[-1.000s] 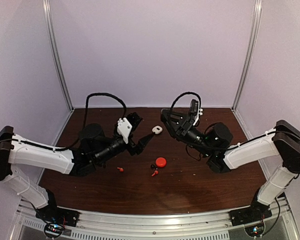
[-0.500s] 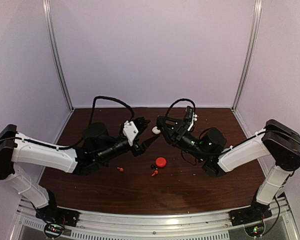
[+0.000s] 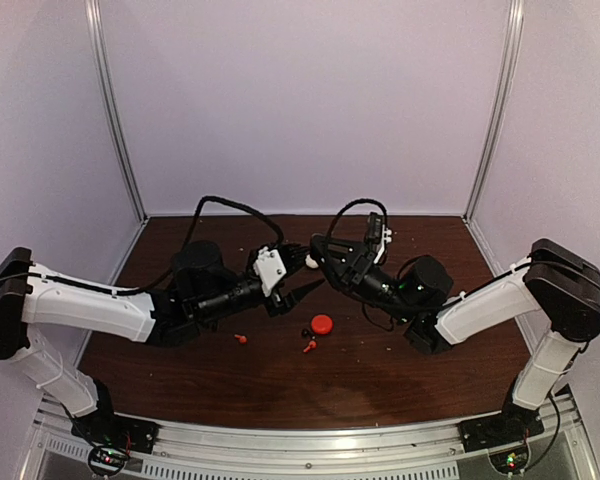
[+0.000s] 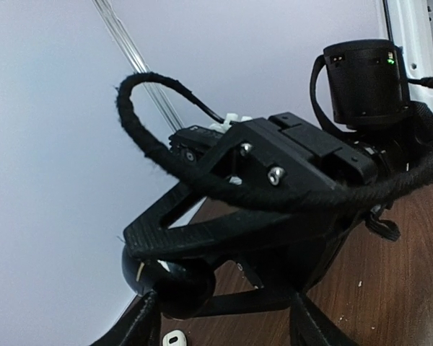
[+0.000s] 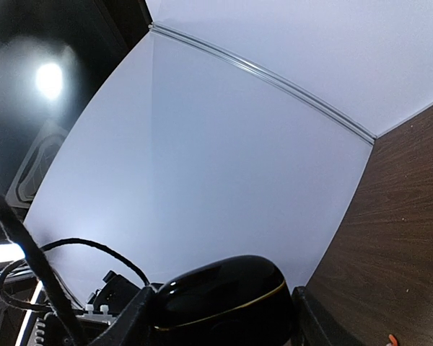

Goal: Insert the wireless bluetooth earbuds into the charging case
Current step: Pass from the right arm to the left

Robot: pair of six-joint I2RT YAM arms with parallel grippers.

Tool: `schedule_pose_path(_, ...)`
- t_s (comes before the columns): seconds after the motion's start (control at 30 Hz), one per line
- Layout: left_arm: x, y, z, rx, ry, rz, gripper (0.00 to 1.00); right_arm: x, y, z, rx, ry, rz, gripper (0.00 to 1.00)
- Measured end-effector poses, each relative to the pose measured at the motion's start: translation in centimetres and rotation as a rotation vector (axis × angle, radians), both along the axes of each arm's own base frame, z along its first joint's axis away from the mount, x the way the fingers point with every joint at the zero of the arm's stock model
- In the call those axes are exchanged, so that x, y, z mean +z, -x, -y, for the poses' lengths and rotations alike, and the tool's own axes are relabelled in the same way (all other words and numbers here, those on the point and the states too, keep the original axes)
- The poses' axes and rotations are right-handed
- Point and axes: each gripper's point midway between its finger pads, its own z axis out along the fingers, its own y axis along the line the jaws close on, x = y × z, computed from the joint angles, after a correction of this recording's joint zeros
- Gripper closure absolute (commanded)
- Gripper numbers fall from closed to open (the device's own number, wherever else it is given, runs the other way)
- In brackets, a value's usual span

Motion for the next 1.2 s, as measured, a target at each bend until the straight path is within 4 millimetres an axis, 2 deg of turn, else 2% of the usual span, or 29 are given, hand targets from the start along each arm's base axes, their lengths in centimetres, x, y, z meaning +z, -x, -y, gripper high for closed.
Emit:
schedule_pose_path(0.17, -0.4, -0.4, -0.1, 0.025, -0.027, 0.009, 0.43, -0.2, 0.2, -0.1, 0.007, 0.005, 0.002, 0.61)
schedule_pose_path(0.5, -1.4, -2.1, -0.5, 0.122, -0.065, 0.039, 0.43, -0.6, 1.4, -0.5, 0.036, 0.006, -0.007, 0.58)
schedule_pose_path(0.63, -1.6, -2.2, -0.3, 0.121, -0.072, 0.058, 0.48, -0.9, 1.6, -0.2, 0.022, -0.004, -0.016, 0.58)
schedule_pose_path(0.9, -1.0, -2.0, -0.1, 0.115, -0.066, 0.121, 0.48, -1.8, 2.0, -0.6, 0.049, -0.056, -0.058, 0.57)
schedule_pose_path(1.2, -1.4, -2.1, 0.1, 0.112, -0.082, 0.139, 0.60, -2.3, 1.9, -0.8, 0.055, -0.065, -0.084, 0.54)
